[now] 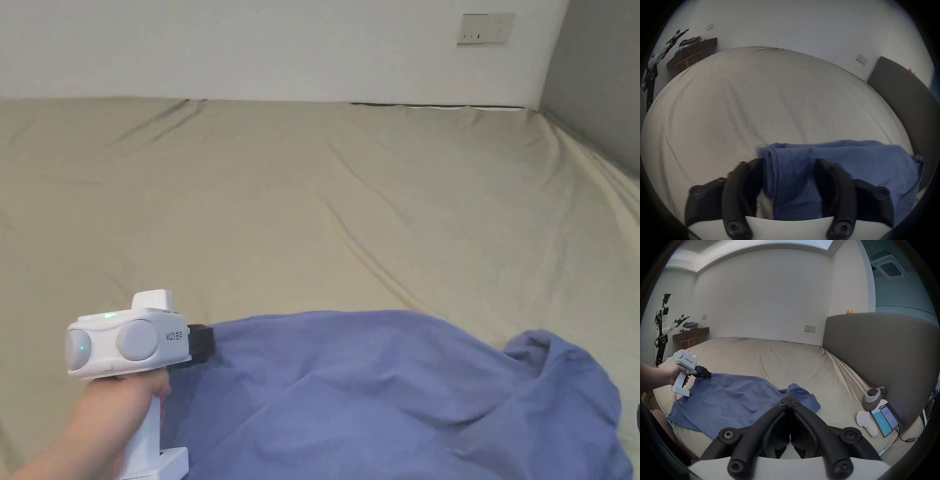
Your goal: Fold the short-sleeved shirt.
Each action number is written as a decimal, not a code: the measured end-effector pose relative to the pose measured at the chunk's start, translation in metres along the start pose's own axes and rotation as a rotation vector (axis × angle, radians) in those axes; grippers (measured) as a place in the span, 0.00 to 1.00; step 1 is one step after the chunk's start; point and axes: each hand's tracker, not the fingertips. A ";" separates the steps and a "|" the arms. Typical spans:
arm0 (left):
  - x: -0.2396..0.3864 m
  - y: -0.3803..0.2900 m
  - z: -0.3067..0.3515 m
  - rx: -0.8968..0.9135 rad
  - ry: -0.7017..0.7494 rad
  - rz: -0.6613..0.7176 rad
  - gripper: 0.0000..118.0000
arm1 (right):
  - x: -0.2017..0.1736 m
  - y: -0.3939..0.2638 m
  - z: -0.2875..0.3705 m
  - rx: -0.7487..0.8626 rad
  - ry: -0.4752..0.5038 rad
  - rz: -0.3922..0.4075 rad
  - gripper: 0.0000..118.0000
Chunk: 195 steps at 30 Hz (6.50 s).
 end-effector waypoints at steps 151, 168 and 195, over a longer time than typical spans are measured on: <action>-0.109 -0.180 0.366 0.394 0.075 0.009 0.00 | 0.025 -0.024 0.066 0.041 0.155 -0.003 0.00; -0.152 -0.168 0.193 -0.081 -0.008 0.193 0.42 | -0.074 -0.014 0.043 -0.089 0.458 0.053 0.00; -0.148 -0.173 0.218 0.037 -0.129 0.128 0.04 | -0.206 0.099 -0.506 -0.347 0.305 0.493 0.90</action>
